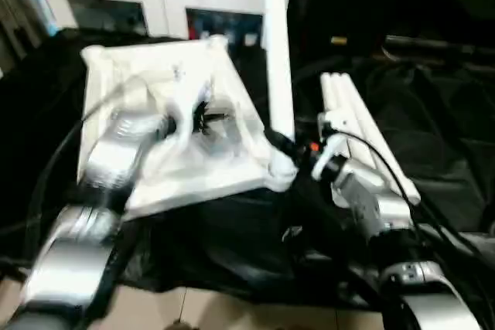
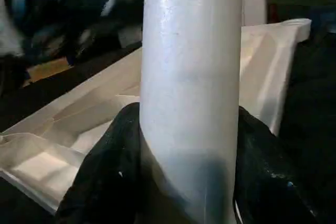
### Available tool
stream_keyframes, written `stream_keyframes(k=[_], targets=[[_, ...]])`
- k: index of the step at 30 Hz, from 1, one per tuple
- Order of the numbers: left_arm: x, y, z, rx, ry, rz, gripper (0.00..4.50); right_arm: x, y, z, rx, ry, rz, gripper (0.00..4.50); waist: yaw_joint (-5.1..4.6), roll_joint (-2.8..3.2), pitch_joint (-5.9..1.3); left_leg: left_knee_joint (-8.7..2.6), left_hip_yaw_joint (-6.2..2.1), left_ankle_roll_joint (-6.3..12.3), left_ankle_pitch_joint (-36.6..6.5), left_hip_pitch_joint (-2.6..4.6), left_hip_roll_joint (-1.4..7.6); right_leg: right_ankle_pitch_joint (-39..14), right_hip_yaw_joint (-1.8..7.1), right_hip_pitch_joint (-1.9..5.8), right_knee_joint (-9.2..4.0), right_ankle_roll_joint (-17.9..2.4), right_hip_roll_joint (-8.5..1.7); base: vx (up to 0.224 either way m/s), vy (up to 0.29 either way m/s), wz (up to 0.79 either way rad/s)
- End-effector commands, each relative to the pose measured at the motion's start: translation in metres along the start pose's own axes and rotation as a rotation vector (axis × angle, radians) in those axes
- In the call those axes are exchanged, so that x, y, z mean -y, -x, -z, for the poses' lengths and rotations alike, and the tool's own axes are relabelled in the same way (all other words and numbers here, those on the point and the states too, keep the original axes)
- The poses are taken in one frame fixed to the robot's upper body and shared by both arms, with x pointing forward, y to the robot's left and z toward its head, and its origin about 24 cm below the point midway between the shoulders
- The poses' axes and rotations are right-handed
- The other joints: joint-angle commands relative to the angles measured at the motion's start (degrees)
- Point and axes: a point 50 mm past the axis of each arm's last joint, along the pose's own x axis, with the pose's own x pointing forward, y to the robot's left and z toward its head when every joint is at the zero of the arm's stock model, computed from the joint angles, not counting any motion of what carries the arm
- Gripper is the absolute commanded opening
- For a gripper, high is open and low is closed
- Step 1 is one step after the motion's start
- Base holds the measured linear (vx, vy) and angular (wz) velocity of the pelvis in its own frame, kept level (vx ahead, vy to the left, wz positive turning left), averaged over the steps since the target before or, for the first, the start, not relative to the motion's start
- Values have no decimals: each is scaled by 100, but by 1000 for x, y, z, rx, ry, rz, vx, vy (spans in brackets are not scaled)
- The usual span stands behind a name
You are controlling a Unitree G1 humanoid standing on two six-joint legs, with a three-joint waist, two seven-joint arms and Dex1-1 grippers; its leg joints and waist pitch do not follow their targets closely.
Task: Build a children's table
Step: Insert table leg to table base
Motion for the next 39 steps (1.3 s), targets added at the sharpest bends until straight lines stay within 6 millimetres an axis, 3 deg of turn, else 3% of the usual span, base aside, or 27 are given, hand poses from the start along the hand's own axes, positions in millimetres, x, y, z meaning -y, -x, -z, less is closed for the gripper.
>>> stream_keyframes(k=[1,2,3,4,6,9,13,16,19,22,23,25,26,27,29,31,34,39], targets=[[13,-12,-12,52,31,37,92,0,-1,-7,10,22,-9,187,34,15,-405,-279,1,285,-761,66,116,-363,266,361,-343,-1325,-420,0,0,0],[20,-16,-16,70,36,62,92,0,-1,-7,7,24,-9,187,39,-4,-408,-269,7,338,-681,55,114,-218,268,371,-335,-1370,-420,0,0,0],[33,-23,-23,103,40,115,92,0,-1,-7,1,28,-6,187,48,18,-409,-265,5,356,-654,52,111,-169,266,373,-330,-1393,-423,0,0,0],[38,-26,-26,116,36,133,92,1,-1,-7,-3,30,-2,187,49,-11,-412,-259,6,394,-630,41,104,-111,260,388,-331,-1399,-416,0,0,0],[48,-30,-31,147,40,175,92,2,0,-7,-10,35,8,187,43,29,-403,-261,2,425,-709,50,105,-226,255,379,-350,-1387,-418,0,0,0],[72,-30,-44,230,58,324,92,4,1,-6,-17,43,26,187,32,8,-403,-261,2,400,-753,49,113,-354,253,389,-365,-1402,-429,0,0,0],[86,-26,-48,265,51,421,92,4,1,-6,-19,46,26,187,24,13,-401,-263,5,424,-782,52,130,-295,253,379,-352,-1486,-411,0,0,0],[91,-26,-44,250,43,448,92,3,0,-5,-26,56,24,187,-3,0,-383,-266,5,404,-877,50,112,-556,250,382,-384,-1373,-401,0,0,0],[87,-27,-40,244,36,403,92,3,-1,-5,-28,59,24,187,-12,-2,-381,-266,8,377,-928,60,111,-736,251,366,-406,-1288,-387,0,0,0],[72,-25,-39,242,28,301,92,4,-1,-7,-28,65,26,187,-11,-7,-387,-269,1,354,-908,60,116,-718,251,370,-401,-1243,-387,0,0,0],[59,-20,-36,229,-38,230,92,6,-1,-9,-34,78,35,187,-12,-24,-394,-269,-13,363,-865,47,111,-653,242,380,-380,-1205,-381,0,0,0],[55,-18,-35,223,-65,211,109,7,0,-10,-39,83,40,187,-38,-13,-394,-267,-12,353,-870,53,102,-679,243,368,-389,-1149,-381,0,0,0],[46,-10,-24,162,-92,228,127,11,2,-11,-62,105,63,187,-34,-2,-402,-262,-12,345,-839,66,113,-629,249,365,-379,-1170,-387,0,0,0],[45,-8,-21,148,-92,240,127,12,2,-12,-67,108,68,187,-35,-38,-399,-265,-6,347,-806,66,116,-623,251,361,-374,-1182,-390,0,0,0],[41,2,-6,75,-89,302,137,17,5,-15,-89,127,82,187,-32,-4,-396,-267,-4,312,-732,73,117,-503,255,353,-338,-1246,-385,0,0,0],[40,8,5,28,-100,342,160,19,6,-17,-105,138,82,187,-27,-16,-397,-265,7,319,-693,76,119,-429,262,346,-318,-1279,-380,0,0,0],[40,13,20,-33,-101,393,174,21,8,-19,-127,149,79,187,-3,14,-395,-270,18,272,-807,108,126,-461,271,324,-336,-1300,-385,0,0,0],[46,20,50,-139,-110,521,205,23,12,-19,-183,144,50,187,7,-7,-377,-291,8,175,-953,98,129,-567,275,336,-342,-1291,-397,0,0,0]])
